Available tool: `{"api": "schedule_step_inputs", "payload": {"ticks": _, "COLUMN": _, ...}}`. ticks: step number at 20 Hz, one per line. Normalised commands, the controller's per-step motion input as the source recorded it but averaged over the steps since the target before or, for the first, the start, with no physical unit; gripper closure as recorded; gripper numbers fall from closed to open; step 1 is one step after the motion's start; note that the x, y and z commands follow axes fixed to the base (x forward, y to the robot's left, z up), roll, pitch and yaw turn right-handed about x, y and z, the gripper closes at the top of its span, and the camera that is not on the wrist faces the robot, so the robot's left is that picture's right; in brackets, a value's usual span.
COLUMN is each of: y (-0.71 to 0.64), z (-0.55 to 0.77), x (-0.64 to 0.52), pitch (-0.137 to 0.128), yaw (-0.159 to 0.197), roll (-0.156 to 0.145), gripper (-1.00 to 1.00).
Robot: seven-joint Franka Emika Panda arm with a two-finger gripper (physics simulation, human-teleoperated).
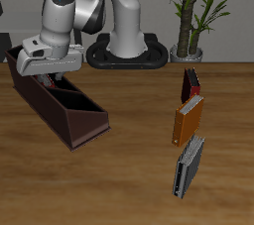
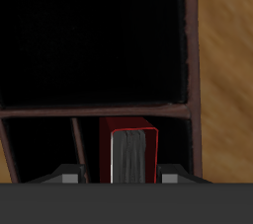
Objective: Place the right red book into the right desk caddy's back compartment
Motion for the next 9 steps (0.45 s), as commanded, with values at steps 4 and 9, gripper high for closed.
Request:
{"api": "schedule_step_inputs", "payload": {"ticks": 4, "y": 0.20, "z": 0.06, "x": -0.13, "pitch": 0.019, "yaw": -0.043, "roll": 0.048, "gripper": -1.00}}
{"api": "schedule_step_inputs", "payload": {"ticks": 9, "y": 0.19, "z": 0.21, "x": -0.23, "pitch": 0.012, "yaw": -0.115, "roll": 0.040, "gripper": -1.00}}
